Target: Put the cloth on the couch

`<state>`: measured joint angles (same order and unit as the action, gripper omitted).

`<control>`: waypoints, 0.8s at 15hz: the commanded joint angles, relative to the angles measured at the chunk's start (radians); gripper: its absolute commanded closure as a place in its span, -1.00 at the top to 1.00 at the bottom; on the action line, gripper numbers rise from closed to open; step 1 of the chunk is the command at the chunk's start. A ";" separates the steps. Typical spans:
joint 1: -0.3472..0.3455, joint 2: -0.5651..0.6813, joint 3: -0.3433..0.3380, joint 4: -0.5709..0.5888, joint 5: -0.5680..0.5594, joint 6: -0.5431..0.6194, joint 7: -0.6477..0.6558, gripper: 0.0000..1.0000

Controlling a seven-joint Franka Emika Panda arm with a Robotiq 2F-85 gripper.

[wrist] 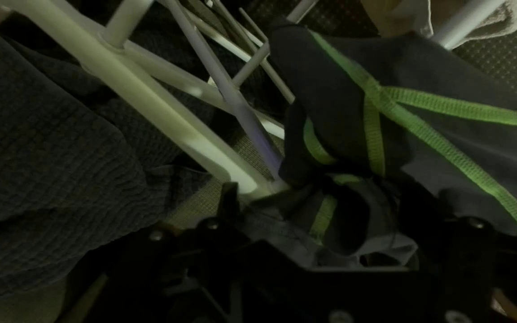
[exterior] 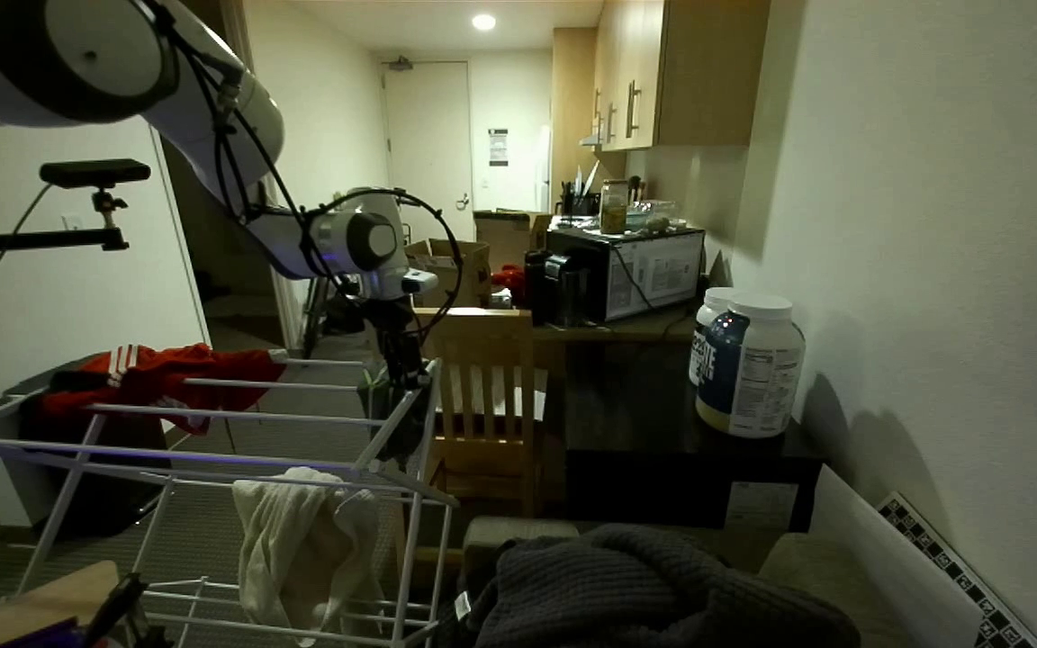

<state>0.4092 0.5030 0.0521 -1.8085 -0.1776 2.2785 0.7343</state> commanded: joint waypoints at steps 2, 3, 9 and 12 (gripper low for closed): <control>-0.002 0.003 -0.005 0.008 -0.001 -0.031 0.044 0.09; -0.003 0.002 -0.005 0.012 -0.001 -0.034 0.047 -0.06; -0.011 -0.002 -0.003 0.023 0.001 -0.044 0.031 -0.83; -0.013 -0.010 0.001 0.017 0.001 -0.037 0.019 -1.00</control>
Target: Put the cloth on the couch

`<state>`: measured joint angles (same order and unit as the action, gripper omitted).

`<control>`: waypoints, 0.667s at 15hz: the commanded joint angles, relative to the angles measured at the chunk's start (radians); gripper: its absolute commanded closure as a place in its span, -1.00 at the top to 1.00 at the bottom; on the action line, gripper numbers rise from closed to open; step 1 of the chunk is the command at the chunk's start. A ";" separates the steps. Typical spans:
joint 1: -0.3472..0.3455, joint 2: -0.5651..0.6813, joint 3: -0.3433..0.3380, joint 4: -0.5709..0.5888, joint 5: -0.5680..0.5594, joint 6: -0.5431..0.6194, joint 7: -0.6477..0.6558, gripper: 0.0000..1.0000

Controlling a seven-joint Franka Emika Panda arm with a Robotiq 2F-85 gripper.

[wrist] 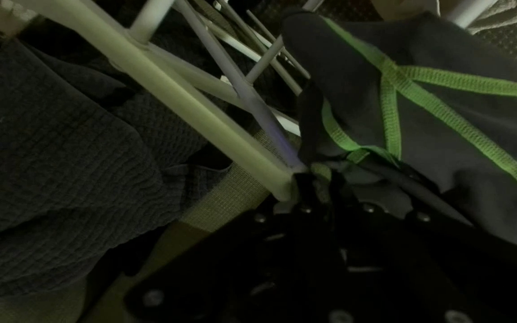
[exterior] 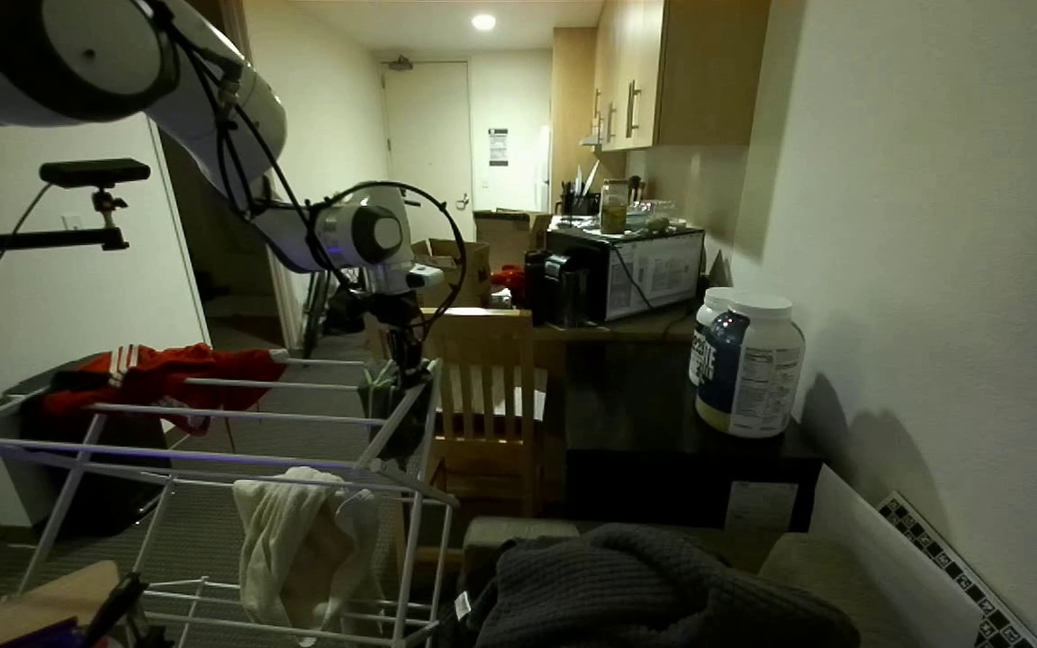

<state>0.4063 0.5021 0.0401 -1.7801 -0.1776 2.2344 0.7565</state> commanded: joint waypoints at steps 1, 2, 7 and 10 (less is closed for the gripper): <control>-0.010 -0.011 0.015 -0.014 0.002 0.006 -0.005 -1.00; -0.013 -0.014 0.017 -0.015 0.005 0.005 -0.010 -1.00; -0.054 -0.062 0.021 0.003 0.033 -0.020 -0.068 -0.98; -0.094 -0.115 0.013 0.004 0.037 -0.034 -0.118 -0.98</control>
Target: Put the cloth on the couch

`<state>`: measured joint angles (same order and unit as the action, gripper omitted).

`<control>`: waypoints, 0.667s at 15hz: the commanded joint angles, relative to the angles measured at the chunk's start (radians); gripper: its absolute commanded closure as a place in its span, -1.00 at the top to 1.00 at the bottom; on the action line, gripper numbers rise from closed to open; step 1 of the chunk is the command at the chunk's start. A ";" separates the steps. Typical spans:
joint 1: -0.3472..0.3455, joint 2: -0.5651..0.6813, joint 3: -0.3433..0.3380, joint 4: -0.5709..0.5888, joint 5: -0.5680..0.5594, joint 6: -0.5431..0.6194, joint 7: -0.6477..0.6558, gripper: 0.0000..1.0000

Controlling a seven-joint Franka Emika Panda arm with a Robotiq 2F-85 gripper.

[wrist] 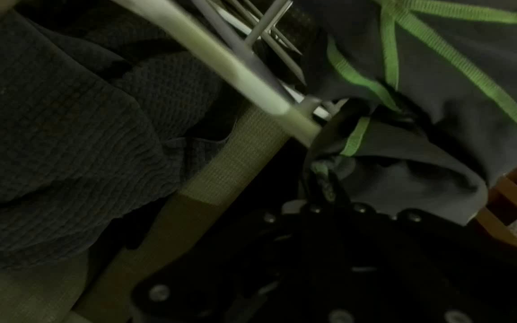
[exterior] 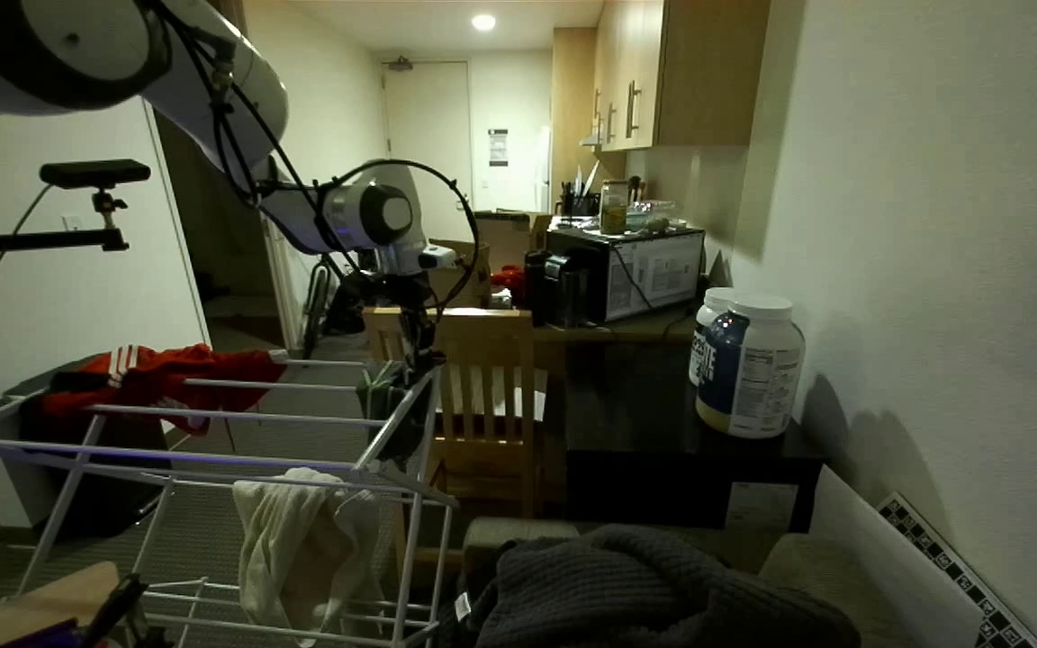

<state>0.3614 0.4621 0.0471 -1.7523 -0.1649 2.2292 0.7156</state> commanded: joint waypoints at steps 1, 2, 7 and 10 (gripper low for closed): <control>-0.066 -0.092 0.006 -0.022 0.030 -0.037 -0.097 -0.98; -0.083 -0.111 0.005 -0.021 0.034 -0.049 -0.116 -0.98; -0.145 -0.168 -0.012 -0.005 0.045 -0.111 -0.157 -0.98; -0.168 -0.177 -0.030 0.004 0.031 -0.131 -0.146 -0.98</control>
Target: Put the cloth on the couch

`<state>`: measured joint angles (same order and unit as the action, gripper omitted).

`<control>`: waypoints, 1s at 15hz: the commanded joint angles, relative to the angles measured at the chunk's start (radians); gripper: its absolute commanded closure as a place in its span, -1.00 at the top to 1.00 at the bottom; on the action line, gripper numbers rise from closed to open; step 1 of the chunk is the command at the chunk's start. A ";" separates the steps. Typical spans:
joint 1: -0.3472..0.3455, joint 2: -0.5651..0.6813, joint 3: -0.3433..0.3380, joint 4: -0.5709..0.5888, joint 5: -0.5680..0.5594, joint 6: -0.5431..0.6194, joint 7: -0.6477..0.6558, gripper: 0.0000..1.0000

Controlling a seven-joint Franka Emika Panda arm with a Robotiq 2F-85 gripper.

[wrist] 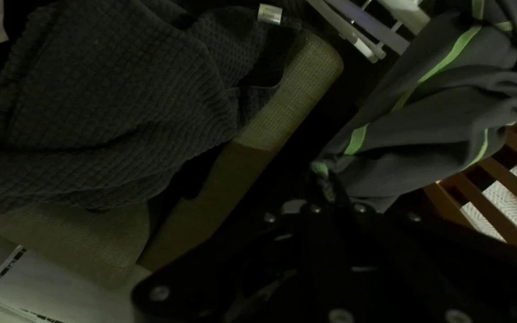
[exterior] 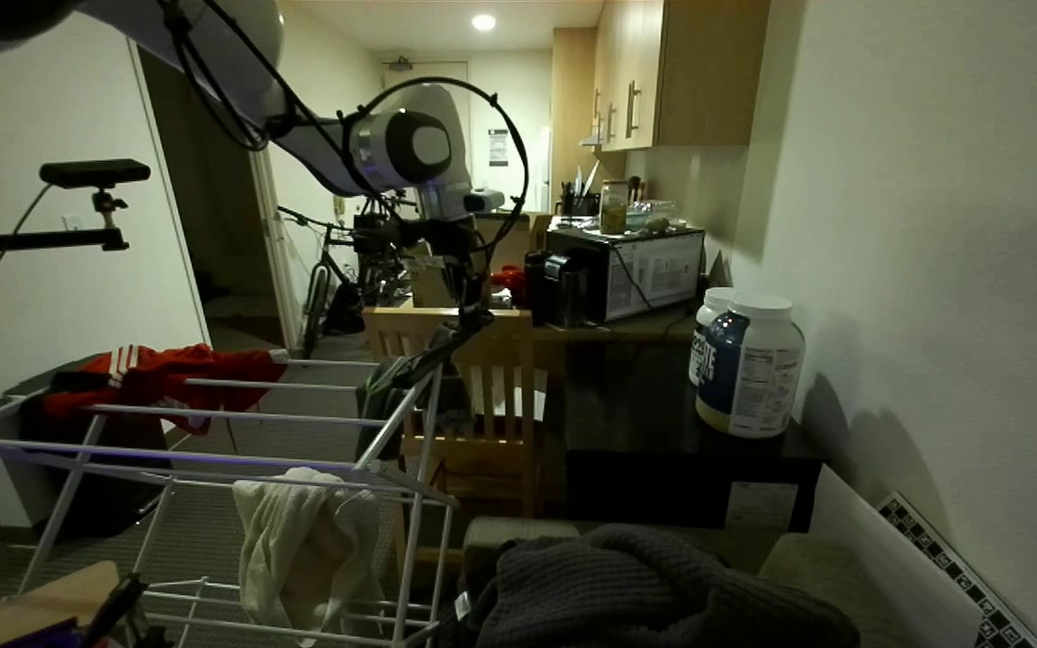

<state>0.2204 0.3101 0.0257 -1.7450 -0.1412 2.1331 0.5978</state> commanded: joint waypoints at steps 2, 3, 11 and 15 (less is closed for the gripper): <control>-0.044 -0.024 -0.021 0.009 0.007 -0.056 -0.027 -0.98; -0.051 -0.021 -0.027 0.015 0.006 -0.062 -0.025 -0.98; -0.140 0.020 -0.090 0.129 0.019 -0.192 -0.028 -0.98; -0.190 0.037 -0.125 0.186 0.020 -0.240 -0.026 -0.98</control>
<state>0.0659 0.3270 -0.0837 -1.6128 -0.1412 1.9401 0.5978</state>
